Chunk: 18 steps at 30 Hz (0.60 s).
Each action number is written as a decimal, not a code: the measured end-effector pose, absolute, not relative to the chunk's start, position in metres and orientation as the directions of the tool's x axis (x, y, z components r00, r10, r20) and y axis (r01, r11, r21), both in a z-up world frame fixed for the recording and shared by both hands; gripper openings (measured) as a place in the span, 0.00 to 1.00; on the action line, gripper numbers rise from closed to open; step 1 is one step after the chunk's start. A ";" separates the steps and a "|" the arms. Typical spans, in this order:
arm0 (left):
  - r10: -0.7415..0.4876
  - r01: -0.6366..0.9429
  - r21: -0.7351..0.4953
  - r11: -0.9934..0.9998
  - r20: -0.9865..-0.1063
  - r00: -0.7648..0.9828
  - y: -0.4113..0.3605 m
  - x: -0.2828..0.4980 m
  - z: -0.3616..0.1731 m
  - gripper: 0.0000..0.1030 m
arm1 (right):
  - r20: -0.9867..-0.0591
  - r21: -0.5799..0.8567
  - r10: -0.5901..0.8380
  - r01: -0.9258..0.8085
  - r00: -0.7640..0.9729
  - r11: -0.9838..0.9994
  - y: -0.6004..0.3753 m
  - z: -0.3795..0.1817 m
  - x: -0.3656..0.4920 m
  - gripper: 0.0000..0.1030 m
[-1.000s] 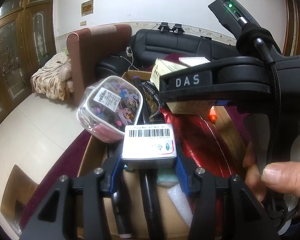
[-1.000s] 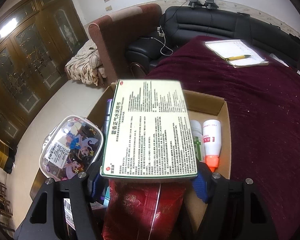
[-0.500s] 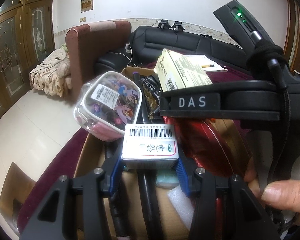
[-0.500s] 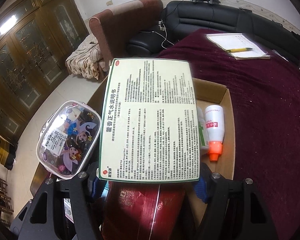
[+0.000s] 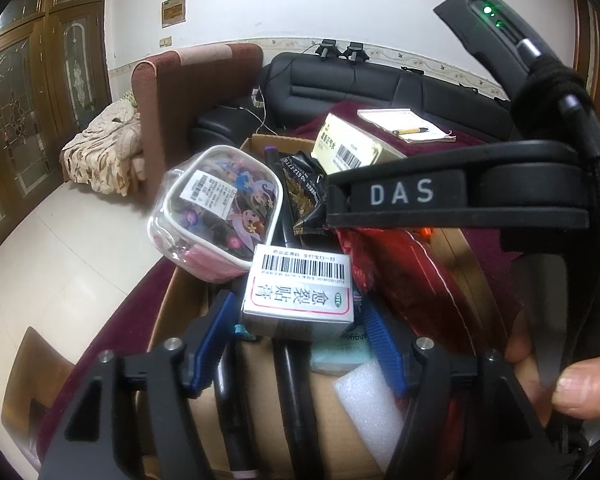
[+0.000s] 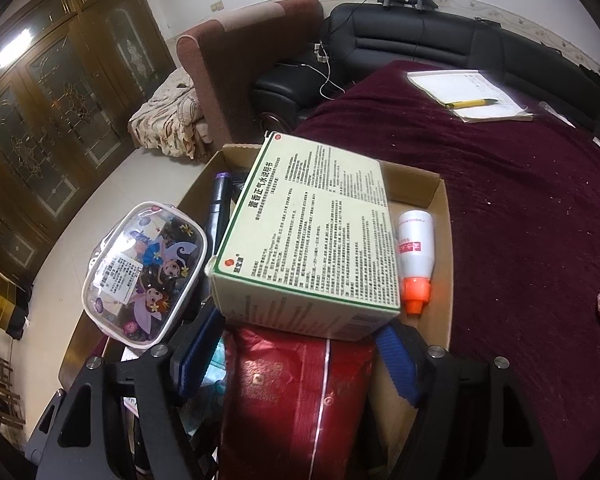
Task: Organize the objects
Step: 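Lower and open the left gripper releasing the barcode box while the right releases the medicine box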
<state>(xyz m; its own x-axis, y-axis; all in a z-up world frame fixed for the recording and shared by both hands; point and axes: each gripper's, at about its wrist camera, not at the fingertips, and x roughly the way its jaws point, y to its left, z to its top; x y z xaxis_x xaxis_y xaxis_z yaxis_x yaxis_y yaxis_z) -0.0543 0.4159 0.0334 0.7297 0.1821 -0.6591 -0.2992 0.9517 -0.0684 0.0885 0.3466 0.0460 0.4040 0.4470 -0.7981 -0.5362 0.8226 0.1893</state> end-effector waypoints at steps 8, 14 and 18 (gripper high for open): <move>0.198 -0.303 -0.052 0.952 -0.648 0.735 0.413 -0.055 0.038 0.75 | -0.777 0.209 0.466 -0.525 0.423 0.825 0.333 0.060 0.079 0.78; 0.210 -0.310 -0.051 0.949 -0.630 0.748 0.411 -0.058 0.046 0.76 | -0.754 0.214 0.478 -0.520 0.450 0.827 0.320 0.073 0.071 0.79; 0.216 -0.312 -0.048 0.949 -0.621 0.753 0.409 -0.063 0.051 0.77 | -0.746 0.228 0.485 -0.509 0.457 0.830 0.309 0.077 0.066 0.81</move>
<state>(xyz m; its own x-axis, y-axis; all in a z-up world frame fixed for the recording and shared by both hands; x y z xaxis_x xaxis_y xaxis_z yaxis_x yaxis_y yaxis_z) -0.0626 0.4089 0.0507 0.7534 0.2162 -0.6210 -0.3120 0.9489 -0.0482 0.0664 0.3089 0.0773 0.4568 0.4850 -0.7457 -0.5095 0.8298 0.2276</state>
